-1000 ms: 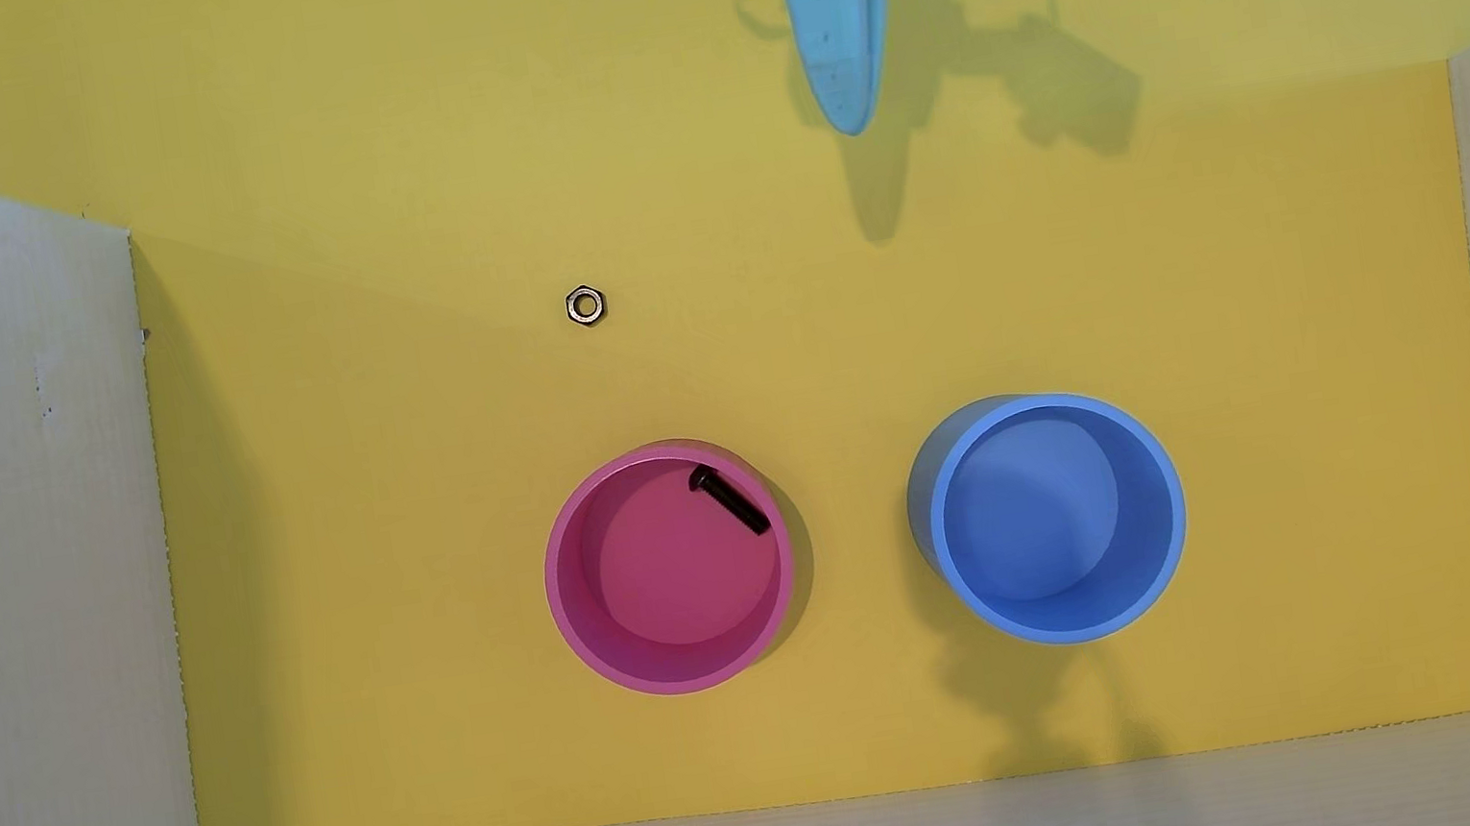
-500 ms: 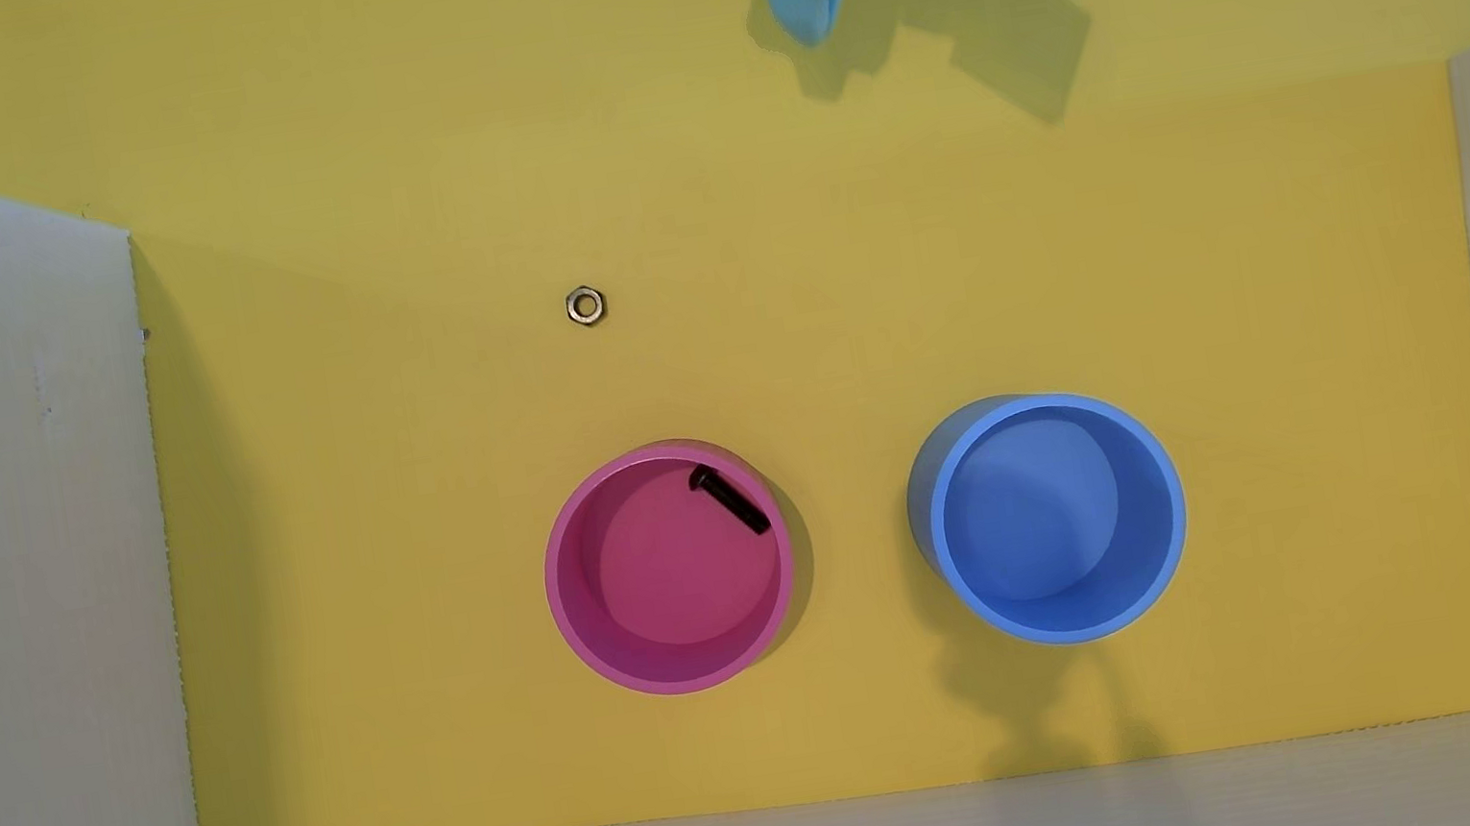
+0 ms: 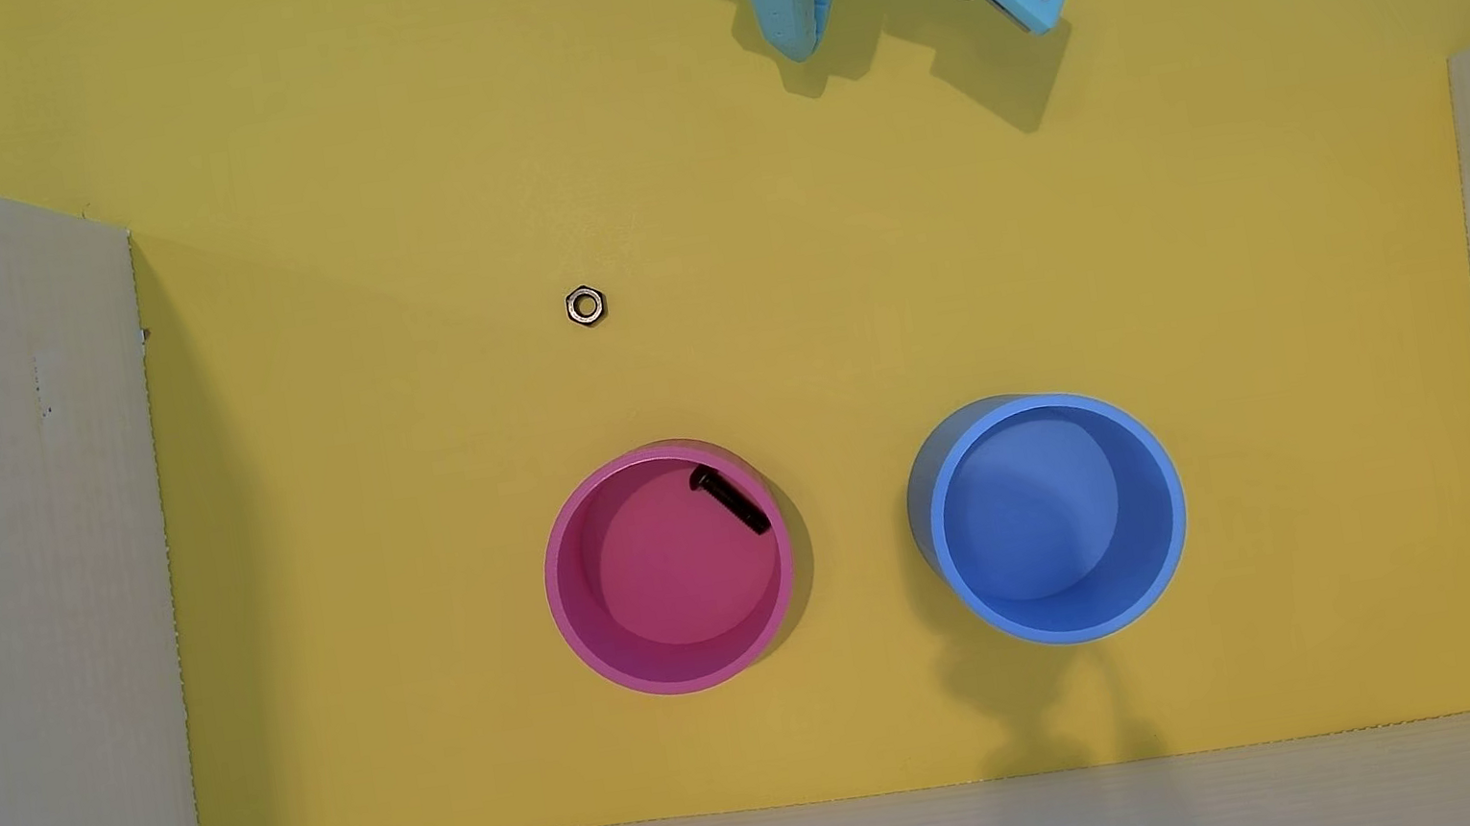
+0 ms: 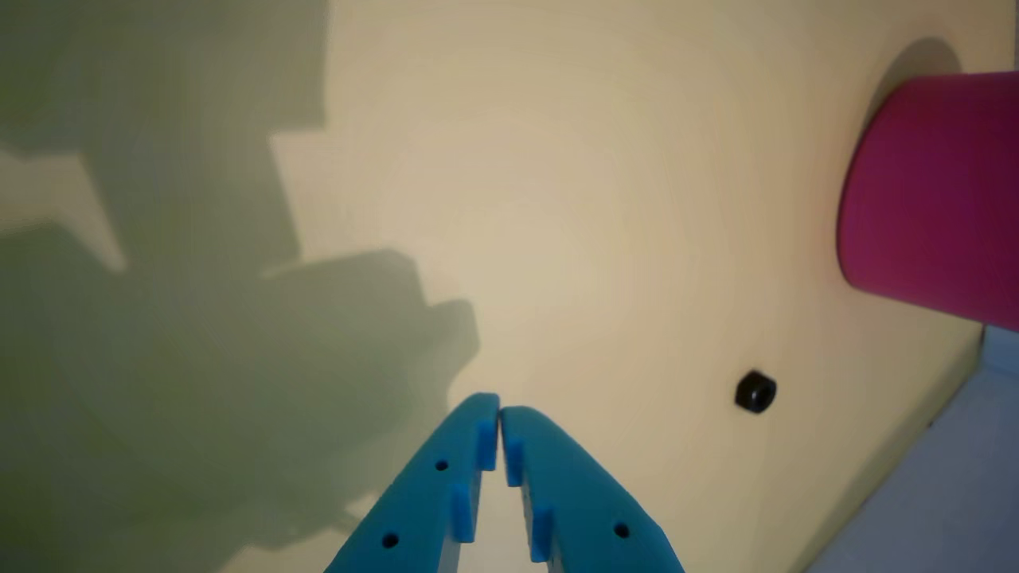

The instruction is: Pick up the bolt and place it in the pink box

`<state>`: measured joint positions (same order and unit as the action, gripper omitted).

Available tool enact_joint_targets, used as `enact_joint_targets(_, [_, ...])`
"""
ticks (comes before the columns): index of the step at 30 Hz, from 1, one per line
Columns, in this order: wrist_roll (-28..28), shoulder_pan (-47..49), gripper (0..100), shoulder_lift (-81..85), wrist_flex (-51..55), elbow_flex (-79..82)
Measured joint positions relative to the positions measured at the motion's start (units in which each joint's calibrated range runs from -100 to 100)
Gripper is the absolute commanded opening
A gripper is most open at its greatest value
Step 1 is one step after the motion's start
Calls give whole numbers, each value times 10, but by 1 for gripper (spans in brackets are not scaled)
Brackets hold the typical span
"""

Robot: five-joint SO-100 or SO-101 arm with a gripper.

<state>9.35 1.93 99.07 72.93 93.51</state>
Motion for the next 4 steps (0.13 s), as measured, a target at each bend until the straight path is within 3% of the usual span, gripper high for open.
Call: enact_joint_targets(4, [0,0,1,0,0,0])
